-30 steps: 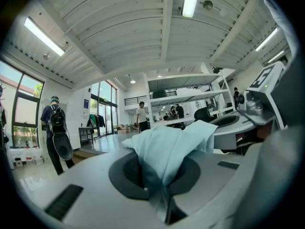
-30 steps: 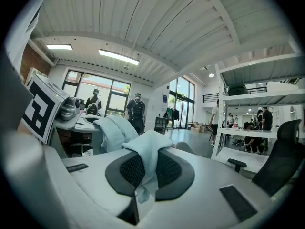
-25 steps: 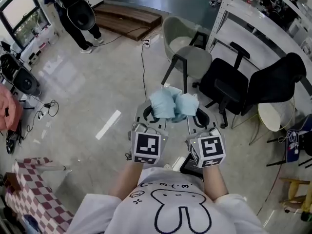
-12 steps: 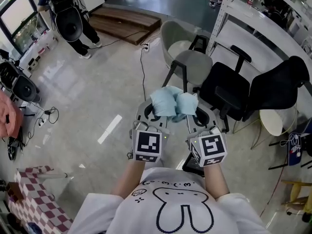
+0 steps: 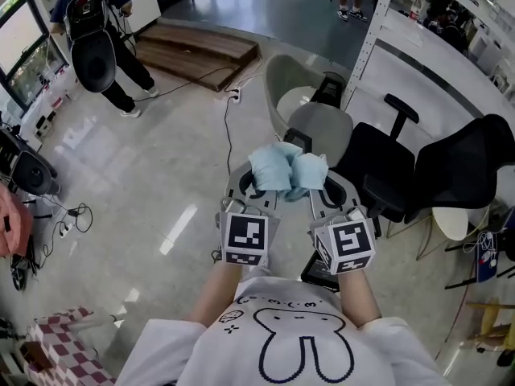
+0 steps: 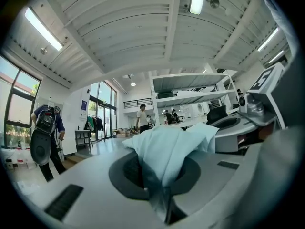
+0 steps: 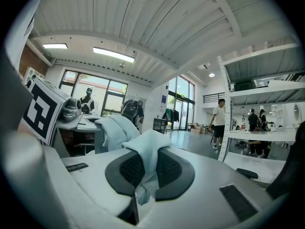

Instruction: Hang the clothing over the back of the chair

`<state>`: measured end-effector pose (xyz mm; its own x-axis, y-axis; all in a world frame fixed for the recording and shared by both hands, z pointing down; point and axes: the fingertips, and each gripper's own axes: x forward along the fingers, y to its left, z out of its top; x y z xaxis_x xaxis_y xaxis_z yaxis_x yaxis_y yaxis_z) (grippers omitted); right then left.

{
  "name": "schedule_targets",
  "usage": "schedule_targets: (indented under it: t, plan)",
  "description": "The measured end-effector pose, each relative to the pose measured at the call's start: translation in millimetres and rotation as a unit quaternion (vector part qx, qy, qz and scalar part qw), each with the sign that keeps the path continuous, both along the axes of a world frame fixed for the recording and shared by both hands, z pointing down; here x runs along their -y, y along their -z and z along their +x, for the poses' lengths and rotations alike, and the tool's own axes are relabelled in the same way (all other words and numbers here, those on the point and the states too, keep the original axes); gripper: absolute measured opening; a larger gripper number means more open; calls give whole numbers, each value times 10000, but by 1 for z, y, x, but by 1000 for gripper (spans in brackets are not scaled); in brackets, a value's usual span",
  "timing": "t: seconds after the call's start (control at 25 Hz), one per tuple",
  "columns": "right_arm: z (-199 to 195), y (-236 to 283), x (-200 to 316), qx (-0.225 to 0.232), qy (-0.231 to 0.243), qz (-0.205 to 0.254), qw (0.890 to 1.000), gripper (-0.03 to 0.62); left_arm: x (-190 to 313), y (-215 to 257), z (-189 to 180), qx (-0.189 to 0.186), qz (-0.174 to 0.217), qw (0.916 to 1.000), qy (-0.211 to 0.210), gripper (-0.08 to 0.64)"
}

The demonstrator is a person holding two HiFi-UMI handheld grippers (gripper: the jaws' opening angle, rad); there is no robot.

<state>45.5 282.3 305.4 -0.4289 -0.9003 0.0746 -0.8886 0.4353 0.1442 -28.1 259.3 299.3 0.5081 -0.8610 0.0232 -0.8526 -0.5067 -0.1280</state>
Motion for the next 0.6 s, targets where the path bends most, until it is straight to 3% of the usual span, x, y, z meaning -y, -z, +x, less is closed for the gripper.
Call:
schedule_targets:
  t: [0.24,0.6]
  plan:
    - [-14,1,66,19,-265,-21,9996,31,63,-8,-19,0,-175,9997,-197,43]
    - [-25,-16,127,-14,-276,-213,9994,31,136,-29,-39,-82,-498,9986,-123,43]
